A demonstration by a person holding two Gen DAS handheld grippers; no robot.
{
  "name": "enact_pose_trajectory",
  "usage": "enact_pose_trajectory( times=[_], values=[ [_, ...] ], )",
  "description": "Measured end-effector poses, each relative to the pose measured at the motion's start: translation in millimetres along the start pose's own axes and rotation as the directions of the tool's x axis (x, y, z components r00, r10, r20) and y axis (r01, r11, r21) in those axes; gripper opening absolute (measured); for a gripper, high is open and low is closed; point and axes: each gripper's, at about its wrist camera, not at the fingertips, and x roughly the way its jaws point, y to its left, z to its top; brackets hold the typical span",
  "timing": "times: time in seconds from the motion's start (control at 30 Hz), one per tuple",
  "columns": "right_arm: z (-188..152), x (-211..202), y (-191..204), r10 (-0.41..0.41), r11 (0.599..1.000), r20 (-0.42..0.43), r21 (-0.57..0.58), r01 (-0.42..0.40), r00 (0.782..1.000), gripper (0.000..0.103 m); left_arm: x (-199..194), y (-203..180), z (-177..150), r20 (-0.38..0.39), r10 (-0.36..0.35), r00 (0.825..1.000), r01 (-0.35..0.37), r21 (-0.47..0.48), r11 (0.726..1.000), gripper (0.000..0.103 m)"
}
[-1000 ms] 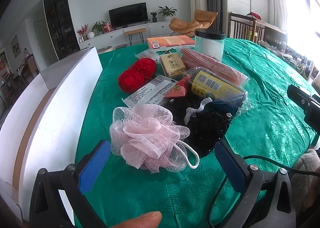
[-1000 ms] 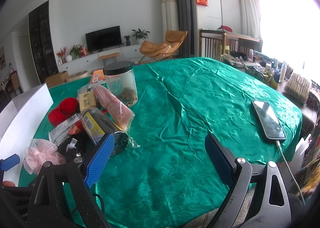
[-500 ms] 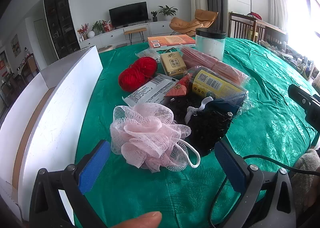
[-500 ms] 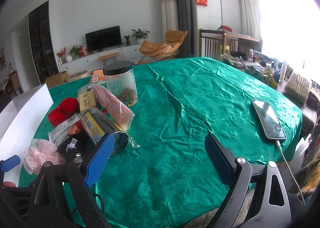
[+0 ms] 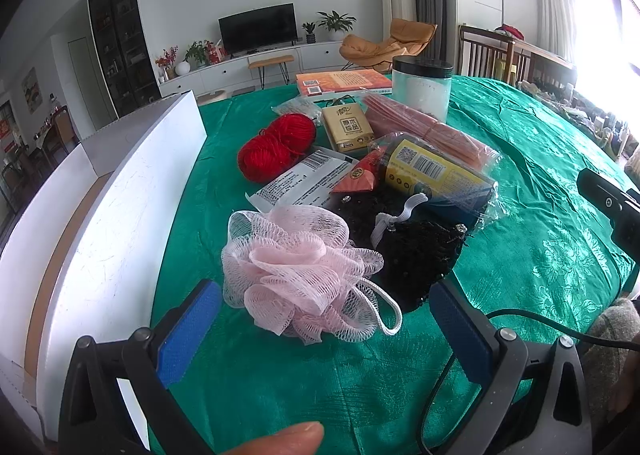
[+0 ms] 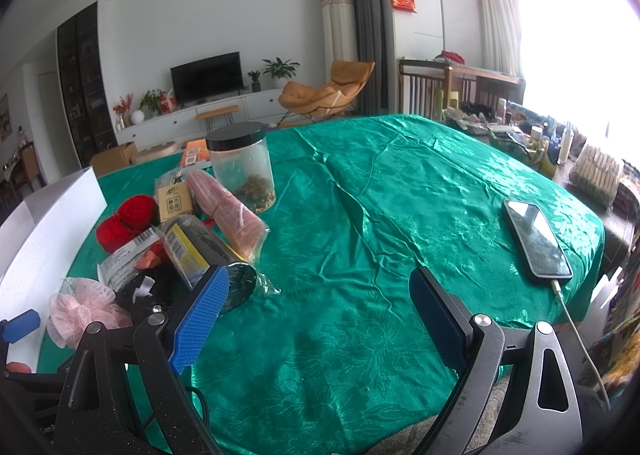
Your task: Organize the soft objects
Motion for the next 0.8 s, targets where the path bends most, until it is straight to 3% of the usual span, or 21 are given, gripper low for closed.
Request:
enact_pose_trajectory(
  times=[0.8],
  values=[
    [1.1, -2.7, 1.0, 0.001, 1.0, -0.002, 0.003, -0.001, 1.0, 0.093, 0.1, 0.1, 0.0, 0.0, 0.0, 1.0, 0.0, 0.0, 1.0, 0.103]
  ],
)
